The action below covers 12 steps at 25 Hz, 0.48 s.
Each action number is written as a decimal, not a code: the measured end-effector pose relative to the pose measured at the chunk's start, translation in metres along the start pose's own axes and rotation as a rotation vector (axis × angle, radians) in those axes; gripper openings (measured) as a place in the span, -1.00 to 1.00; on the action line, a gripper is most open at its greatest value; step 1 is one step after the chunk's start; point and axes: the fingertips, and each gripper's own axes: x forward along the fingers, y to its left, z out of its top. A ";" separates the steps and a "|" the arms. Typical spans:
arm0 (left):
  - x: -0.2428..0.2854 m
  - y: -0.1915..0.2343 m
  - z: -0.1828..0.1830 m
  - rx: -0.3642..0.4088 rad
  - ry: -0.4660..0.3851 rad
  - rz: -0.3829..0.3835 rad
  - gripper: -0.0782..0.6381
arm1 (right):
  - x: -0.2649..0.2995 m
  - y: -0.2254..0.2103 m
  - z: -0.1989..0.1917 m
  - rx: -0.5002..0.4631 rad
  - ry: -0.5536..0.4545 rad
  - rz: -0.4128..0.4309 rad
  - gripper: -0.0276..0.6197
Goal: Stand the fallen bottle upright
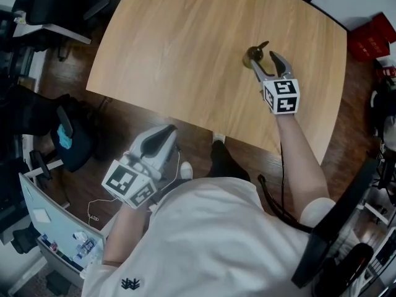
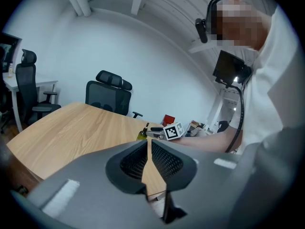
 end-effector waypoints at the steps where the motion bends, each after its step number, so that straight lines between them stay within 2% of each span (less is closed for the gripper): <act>1: -0.008 0.002 -0.001 0.008 -0.009 -0.005 -0.71 | -0.012 0.006 -0.003 0.005 0.002 -0.008 -0.04; 7: -0.066 -0.005 -0.016 0.076 -0.066 -0.076 -0.71 | -0.114 0.064 -0.010 0.004 -0.023 -0.054 -0.04; 12: -0.131 -0.009 -0.048 0.107 -0.069 -0.146 -0.71 | -0.213 0.147 -0.022 0.047 -0.044 -0.089 -0.04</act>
